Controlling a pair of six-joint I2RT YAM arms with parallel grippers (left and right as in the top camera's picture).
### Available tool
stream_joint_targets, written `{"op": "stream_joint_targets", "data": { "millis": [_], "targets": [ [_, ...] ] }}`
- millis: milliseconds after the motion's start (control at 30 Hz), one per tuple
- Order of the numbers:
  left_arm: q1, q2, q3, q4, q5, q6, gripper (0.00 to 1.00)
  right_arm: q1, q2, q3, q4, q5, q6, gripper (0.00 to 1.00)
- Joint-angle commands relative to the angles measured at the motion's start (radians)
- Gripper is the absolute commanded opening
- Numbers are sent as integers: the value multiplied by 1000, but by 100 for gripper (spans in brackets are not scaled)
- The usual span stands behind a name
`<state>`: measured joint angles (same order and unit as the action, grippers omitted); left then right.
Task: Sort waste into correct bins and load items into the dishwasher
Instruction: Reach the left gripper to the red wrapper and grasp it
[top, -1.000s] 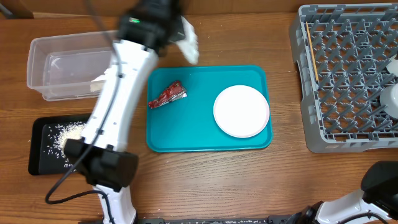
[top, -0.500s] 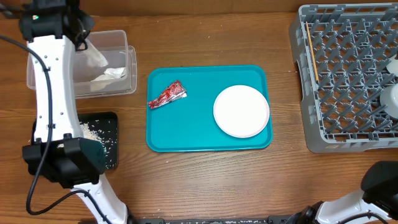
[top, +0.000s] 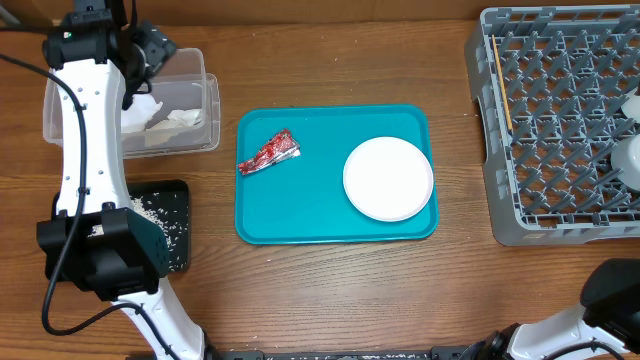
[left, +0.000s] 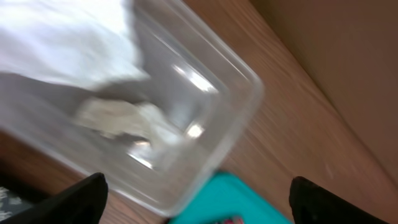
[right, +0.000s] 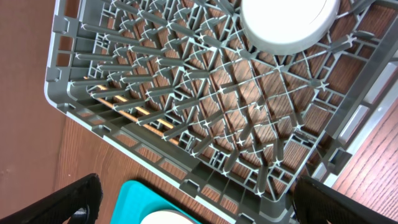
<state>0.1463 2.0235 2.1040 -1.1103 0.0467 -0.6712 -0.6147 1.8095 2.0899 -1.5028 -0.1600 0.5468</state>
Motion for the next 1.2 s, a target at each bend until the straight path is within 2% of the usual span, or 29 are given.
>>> {"op": "stream_joint_targets", "data": {
  "millis": [0, 67, 133, 267, 400, 467, 700, 800, 933, 1167],
  "targets": [
    [-67, 11, -2, -9, 373, 284, 90, -3, -5, 5, 5, 2, 4, 100],
    [-119, 11, -2, -37, 394, 394, 89, -3, -5, 5, 5, 2, 4, 100],
    [-181, 11, -6, -75, 350, 509, 88, -3, -5, 5, 5, 2, 4, 100],
    [-321, 11, -43, -135, 102, 687, 91, -3, -5, 5, 5, 2, 4, 100],
    [-435, 11, -155, -107, -220, 702, 88, -3, -5, 5, 5, 2, 4, 100],
    [-463, 11, -214, -84, -263, 702, 75, -3, -5, 5, 5, 2, 4, 100],
    [-473, 11, -403, 52, -308, 747, 83, -3, -5, 5, 5, 2, 4, 100],
    [-453, 12, -456, 120, -309, 748, 82, -3, -5, 5, 5, 2, 4, 100],
    [-445, 17, -537, 200, -187, 834, 78, -3, -5, 5, 5, 2, 4, 100],
    [-451, 17, -629, 266, -158, 836, 73, -3, -5, 5, 5, 2, 4, 100]
  ]
}}
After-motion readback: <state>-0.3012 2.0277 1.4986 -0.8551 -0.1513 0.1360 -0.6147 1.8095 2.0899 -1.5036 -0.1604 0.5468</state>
